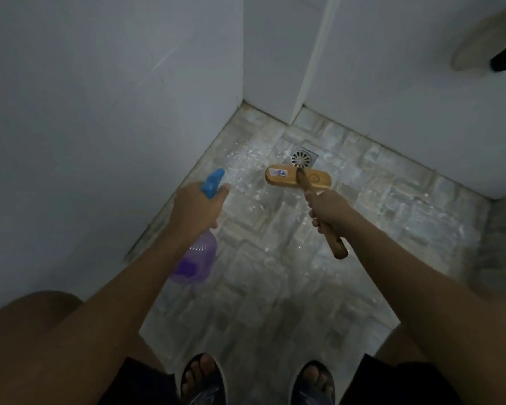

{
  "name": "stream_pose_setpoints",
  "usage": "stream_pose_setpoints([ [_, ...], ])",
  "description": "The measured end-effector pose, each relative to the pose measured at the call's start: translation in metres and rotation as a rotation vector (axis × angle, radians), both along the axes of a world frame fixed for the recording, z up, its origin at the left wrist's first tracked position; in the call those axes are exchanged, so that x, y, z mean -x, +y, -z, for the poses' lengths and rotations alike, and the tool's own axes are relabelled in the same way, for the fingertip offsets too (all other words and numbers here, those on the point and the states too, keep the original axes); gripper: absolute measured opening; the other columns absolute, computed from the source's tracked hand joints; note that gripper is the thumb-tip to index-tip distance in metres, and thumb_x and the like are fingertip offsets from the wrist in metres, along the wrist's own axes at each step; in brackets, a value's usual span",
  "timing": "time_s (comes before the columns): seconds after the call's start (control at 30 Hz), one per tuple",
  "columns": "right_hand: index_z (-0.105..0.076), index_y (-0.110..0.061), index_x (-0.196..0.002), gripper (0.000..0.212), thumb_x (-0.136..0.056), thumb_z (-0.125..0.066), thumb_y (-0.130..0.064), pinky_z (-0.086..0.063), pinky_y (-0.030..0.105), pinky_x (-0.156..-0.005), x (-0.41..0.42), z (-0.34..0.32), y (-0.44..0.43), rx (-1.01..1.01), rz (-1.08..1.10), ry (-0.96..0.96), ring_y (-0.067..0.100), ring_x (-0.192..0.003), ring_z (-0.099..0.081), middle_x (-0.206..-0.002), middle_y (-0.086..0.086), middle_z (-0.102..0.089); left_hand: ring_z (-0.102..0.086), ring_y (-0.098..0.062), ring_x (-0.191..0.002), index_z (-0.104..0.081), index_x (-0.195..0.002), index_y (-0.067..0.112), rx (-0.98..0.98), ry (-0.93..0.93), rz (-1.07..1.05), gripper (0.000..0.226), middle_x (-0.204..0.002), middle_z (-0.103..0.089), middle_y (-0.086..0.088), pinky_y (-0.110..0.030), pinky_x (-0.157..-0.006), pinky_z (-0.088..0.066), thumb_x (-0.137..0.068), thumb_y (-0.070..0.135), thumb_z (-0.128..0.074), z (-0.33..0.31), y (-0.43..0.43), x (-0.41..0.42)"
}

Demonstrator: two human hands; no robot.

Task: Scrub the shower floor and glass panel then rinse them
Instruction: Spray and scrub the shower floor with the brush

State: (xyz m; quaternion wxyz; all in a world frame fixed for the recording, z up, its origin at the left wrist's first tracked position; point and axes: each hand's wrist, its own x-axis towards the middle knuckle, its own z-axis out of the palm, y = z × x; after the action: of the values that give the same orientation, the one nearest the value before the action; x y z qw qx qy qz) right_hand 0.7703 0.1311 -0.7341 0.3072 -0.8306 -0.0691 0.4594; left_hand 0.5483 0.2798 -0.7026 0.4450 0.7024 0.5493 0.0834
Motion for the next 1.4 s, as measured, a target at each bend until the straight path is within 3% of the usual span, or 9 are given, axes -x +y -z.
stream_pose_setpoints([
  [0.13, -0.052, -0.008, -0.09, 0.03, -0.104, -0.049, -0.034, -0.043, 0.025, -0.043, 0.007, 0.023, 0.002, 0.016, 0.014, 0.018, 0.019, -0.046, -0.052, -0.072, 0.011, -0.055, -0.066, -0.021, -0.046, -0.06, -0.069, 0.014, -0.049, 0.026, 0.0, 0.039, -0.059, -0.062, -0.003, -0.026, -0.045, -0.051, -0.085, 0.046, -0.077, 0.011, 0.011, 0.002],
  [0.37, -0.052, -0.007, -0.101, 0.029, -0.105, -0.048, -0.036, -0.048, 0.029, -0.044, 0.026, 0.023, 0.004, 0.118, -0.074, 0.085, 0.022, -0.053, -0.056, -0.086, 0.014, -0.057, -0.065, -0.018, -0.044, -0.069, -0.078, 0.004, 0.004, 0.007, -0.006, 0.043, -0.068, -0.071, -0.009, -0.032, -0.051, -0.058, -0.081, 0.046, -0.08, 0.02, 0.014, 0.01],
  [0.5, -0.049, -0.008, -0.118, 0.032, -0.105, -0.045, -0.038, -0.05, 0.028, -0.043, 0.031, 0.023, 0.006, 0.166, -0.208, 0.09, 0.02, -0.055, -0.058, -0.1, 0.014, -0.059, -0.068, -0.025, -0.051, -0.068, -0.086, 0.002, 0.028, 0.015, 0.009, 0.044, -0.07, -0.069, -0.012, -0.042, -0.058, -0.063, -0.081, 0.044, -0.08, 0.024, 0.015, 0.003],
  [0.67, -0.044, -0.012, -0.12, 0.033, -0.107, -0.037, -0.042, -0.049, 0.028, -0.045, 0.047, 0.024, -0.001, 0.249, -0.445, 0.032, 0.019, -0.06, -0.056, -0.097, 0.011, -0.058, -0.068, -0.023, -0.05, -0.068, -0.088, 0.003, -0.061, 0.015, -0.032, 0.045, -0.071, -0.069, -0.011, -0.034, -0.054, -0.061, -0.084, 0.048, -0.076, 0.017, 0.029, -0.003],
  [0.77, -0.044, -0.012, -0.124, 0.039, -0.107, -0.031, -0.045, -0.048, 0.03, -0.047, 0.057, 0.037, 0.0, 0.349, -0.574, -0.016, 0.022, -0.069, -0.058, -0.1, 0.011, -0.058, -0.068, -0.022, -0.052, -0.069, -0.085, 0.007, -0.041, 0.015, -0.044, 0.049, -0.075, -0.072, -0.01, -0.037, -0.059, -0.063, -0.081, 0.055, -0.076, 0.015, 0.039, 0.007],
  [0.87, -0.046, -0.011, -0.13, 0.043, -0.108, -0.027, -0.043, -0.047, 0.03, -0.05, 0.068, 0.052, 0.025, 0.342, -0.613, -0.007, 0.023, -0.069, -0.057, -0.097, 0.011, -0.058, -0.063, -0.017, -0.043, -0.066, -0.074, 0.011, -0.075, 0.022, -0.074, 0.043, -0.07, -0.072, -0.008, -0.03, -0.052, -0.059, -0.081, 0.052, -0.077, 0.008, 0.049, 0.018],
  [1.0, -0.042, -0.006, -0.145, 0.049, -0.11, -0.025, -0.035, -0.05, 0.033, -0.066, 0.09, 0.073, 0.106, 0.221, -0.716, -0.05, 0.031, -0.087, -0.061, -0.118, 0.02, -0.059, -0.061, -0.011, -0.037, -0.068, -0.075, 0.009, -0.156, 0.074, -0.145, 0.041, -0.067, -0.071, -0.007, -0.022, -0.04, -0.049, -0.081, 0.049, -0.077, 0.001, 0.062, 0.039],
  [1.13, -0.043, -0.004, -0.143, 0.048, -0.11, -0.029, -0.036, -0.053, 0.04, -0.06, 0.105, 0.088, 0.161, 0.219, -0.665, -0.042, 0.032, -0.072, -0.06, -0.106, 0.02, -0.058, -0.065, -0.017, -0.043, -0.071, -0.081, 0.007, -0.174, 0.088, -0.186, 0.041, -0.073, -0.073, -0.008, -0.029, -0.049, -0.057, -0.081, 0.048, -0.076, -0.005, 0.07, 0.053],
  [1.4, -0.05, -0.009, -0.136, 0.058, -0.107, -0.024, -0.052, -0.052, 0.039, -0.076, 0.105, 0.086, 0.037, 0.3, -0.829, -0.068, 0.031, -0.094, -0.062, -0.126, 0.016, -0.06, -0.063, -0.015, -0.041, -0.071, -0.083, 0.006, -0.116, 0.048, -0.229, 0.041, -0.075, -0.074, -0.009, -0.025, -0.05, -0.053, -0.081, 0.047, -0.076, -0.014, 0.068, 0.074],
])
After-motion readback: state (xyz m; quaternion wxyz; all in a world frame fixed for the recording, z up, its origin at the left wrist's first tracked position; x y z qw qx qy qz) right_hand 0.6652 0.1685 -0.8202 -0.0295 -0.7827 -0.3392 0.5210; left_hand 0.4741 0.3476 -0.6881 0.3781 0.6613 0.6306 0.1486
